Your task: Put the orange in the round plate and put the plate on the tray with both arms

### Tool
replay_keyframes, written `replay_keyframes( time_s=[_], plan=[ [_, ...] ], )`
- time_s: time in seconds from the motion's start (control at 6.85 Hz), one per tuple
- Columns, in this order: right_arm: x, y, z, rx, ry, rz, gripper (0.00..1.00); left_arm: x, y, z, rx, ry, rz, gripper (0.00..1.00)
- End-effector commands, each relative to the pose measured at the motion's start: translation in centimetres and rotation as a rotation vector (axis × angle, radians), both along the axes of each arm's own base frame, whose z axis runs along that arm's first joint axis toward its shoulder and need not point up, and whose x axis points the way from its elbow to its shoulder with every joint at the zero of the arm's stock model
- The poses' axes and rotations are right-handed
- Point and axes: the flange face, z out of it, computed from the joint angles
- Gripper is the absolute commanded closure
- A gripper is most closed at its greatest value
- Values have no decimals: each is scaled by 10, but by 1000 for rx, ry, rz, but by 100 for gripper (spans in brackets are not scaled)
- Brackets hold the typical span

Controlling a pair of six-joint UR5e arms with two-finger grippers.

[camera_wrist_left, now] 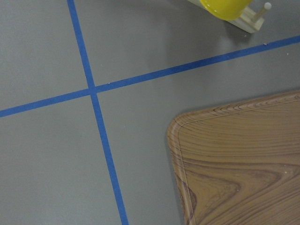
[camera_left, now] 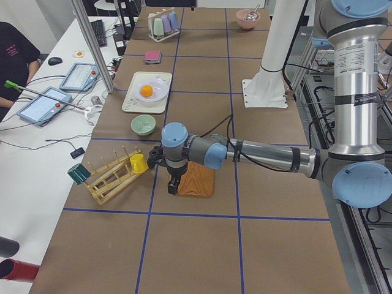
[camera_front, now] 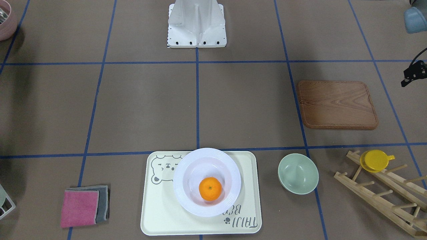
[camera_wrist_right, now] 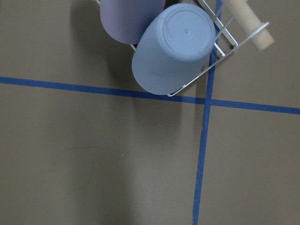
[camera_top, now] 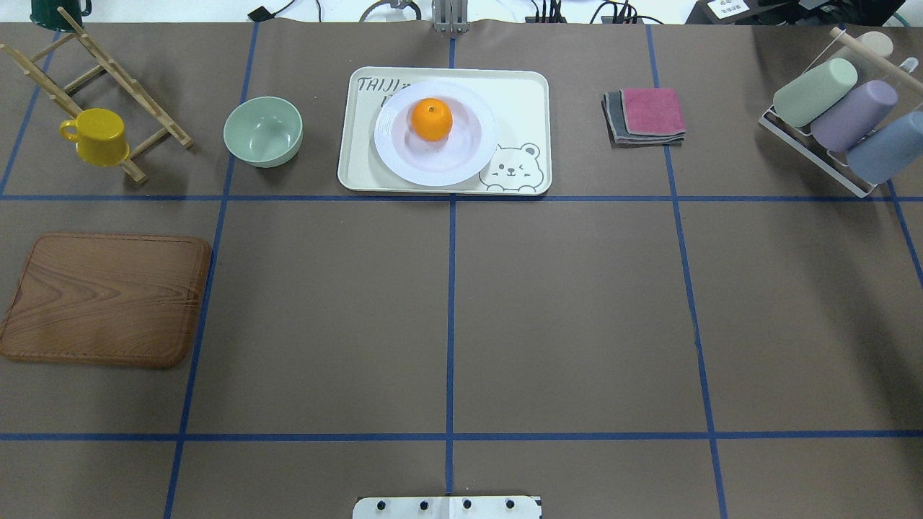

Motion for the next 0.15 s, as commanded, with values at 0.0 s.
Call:
replay_keyframes(
  time_s=[0.0],
  plan=[
    [0,2,1,-4,-4,0,0,-1,0,1,-5,-1,-6,2]
  ],
)
